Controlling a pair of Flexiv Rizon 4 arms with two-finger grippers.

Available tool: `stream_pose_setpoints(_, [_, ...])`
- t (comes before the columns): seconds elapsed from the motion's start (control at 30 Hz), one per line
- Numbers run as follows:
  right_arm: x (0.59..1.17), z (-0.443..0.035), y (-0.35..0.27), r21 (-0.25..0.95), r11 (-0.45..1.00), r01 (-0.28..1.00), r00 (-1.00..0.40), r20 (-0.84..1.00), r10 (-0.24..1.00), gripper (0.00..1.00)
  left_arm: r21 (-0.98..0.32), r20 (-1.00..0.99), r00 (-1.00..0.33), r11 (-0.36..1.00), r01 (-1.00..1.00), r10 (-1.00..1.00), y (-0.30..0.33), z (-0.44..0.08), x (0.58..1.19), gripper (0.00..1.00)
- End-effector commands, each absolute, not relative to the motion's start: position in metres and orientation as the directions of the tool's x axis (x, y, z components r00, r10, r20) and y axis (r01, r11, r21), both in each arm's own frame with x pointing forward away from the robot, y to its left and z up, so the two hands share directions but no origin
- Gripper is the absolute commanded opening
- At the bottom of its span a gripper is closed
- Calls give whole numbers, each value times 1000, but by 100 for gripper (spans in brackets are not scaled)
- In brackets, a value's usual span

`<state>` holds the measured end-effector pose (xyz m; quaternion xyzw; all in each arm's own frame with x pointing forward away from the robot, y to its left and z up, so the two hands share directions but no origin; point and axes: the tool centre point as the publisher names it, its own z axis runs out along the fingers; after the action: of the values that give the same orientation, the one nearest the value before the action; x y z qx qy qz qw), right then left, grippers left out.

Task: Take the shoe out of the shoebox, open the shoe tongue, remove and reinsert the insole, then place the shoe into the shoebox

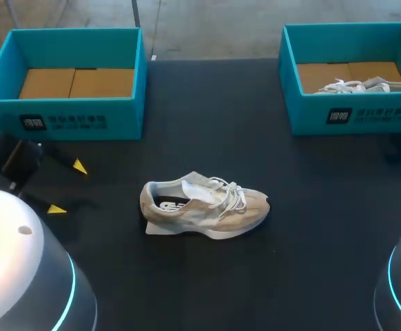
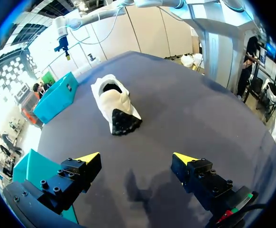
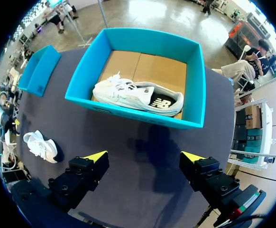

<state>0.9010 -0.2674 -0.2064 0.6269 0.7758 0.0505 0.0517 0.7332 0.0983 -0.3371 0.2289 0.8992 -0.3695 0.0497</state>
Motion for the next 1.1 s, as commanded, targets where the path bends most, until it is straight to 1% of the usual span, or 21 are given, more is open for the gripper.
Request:
stream_pose_setpoints(0.03, [901, -206, -268, 143, 209, 967, -209, -16, 978, 100, -681, -235, -916, 617, 393, 324, 101, -337, 735, 100])
stream_pose_setpoints(0.33, [901, -206, -268, 143, 209, 967, -209, -16, 978, 100, -765, -149, -973, 603, 227, 177, 106, -341, 740, 100])
stream_pose_setpoints(0.63, [901, -206, -268, 143, 209, 967, -209, -16, 978, 100, -846, -55, -995, 526, 92, 85, 102, -343, 747, 100])
stream_pose_setpoints(0.7, [901, -206, -268, 143, 209, 967, -209, -16, 978, 100, -845, -29, -994, 528, 83, 108, 101, -344, 748, 100])
stream_pose_setpoints(1.1, [901, -206, -268, 143, 209, 967, -209, -16, 978, 100, -845, -29, -994, 528, 83, 108, 101, -344, 748, 100])
